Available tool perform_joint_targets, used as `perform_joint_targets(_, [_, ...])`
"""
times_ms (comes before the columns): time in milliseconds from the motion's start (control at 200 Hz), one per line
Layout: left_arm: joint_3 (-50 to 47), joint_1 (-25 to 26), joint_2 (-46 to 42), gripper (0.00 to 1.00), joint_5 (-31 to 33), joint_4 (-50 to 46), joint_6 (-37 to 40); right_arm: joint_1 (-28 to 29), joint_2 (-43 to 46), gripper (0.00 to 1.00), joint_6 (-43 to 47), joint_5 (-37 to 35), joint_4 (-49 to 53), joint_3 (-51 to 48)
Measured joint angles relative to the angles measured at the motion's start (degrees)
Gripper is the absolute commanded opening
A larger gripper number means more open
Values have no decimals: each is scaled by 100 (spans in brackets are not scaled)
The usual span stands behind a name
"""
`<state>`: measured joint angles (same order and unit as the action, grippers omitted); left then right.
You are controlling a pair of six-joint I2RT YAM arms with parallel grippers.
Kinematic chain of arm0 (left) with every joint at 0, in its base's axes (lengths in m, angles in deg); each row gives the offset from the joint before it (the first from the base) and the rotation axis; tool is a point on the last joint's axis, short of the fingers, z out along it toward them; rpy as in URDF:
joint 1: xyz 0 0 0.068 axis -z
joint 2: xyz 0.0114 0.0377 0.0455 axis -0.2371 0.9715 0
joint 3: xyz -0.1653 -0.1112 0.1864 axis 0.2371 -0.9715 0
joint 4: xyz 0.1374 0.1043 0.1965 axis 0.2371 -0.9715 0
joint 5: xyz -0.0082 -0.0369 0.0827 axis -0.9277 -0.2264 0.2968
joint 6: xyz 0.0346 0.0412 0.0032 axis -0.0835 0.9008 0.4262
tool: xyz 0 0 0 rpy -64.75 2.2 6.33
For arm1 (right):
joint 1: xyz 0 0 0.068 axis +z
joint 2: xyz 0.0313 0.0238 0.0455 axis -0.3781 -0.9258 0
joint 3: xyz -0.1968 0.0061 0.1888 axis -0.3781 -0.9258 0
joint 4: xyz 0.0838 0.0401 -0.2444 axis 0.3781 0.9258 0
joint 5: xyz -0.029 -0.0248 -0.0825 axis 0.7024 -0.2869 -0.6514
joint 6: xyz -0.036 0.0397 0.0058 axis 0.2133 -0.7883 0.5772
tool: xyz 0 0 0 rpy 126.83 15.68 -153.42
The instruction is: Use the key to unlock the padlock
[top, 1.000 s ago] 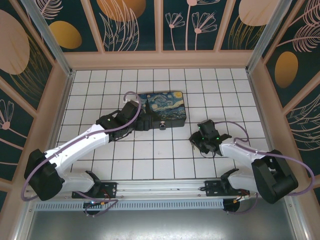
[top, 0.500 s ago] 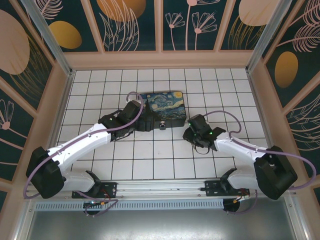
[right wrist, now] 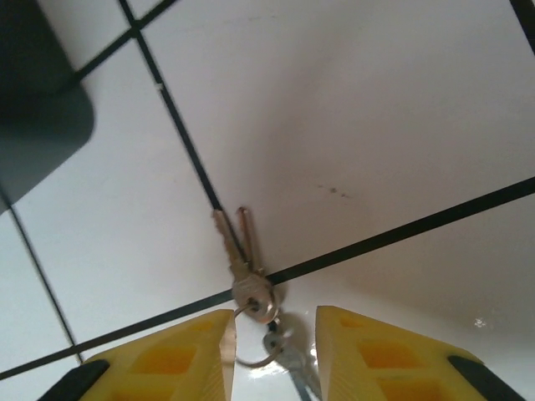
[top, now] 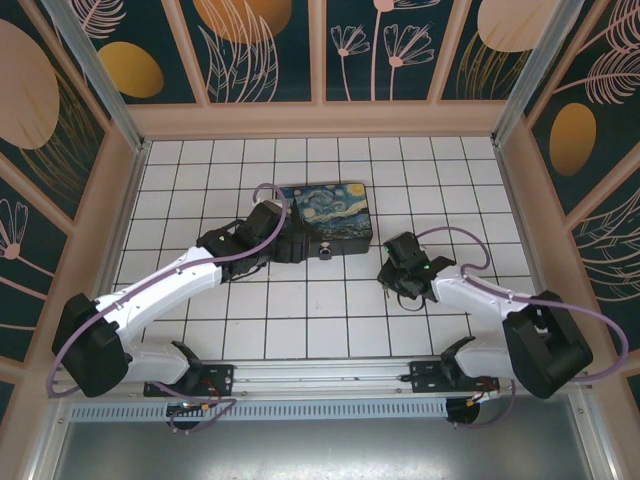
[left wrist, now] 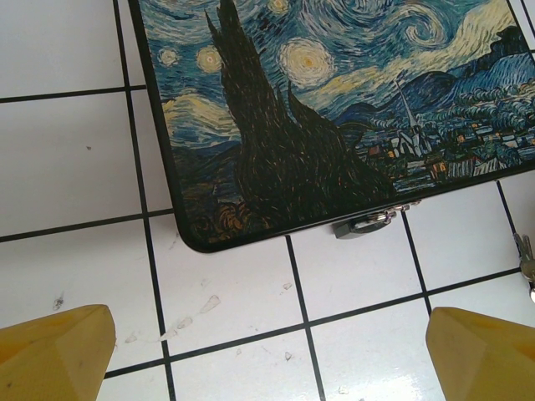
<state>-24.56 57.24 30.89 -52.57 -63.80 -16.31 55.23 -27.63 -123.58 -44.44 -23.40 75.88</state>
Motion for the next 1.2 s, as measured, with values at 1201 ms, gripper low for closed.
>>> perform_joint_targets(1201, [-20,103,240,90,-219,295,74,-101,-647,0,916,308,-678,138])
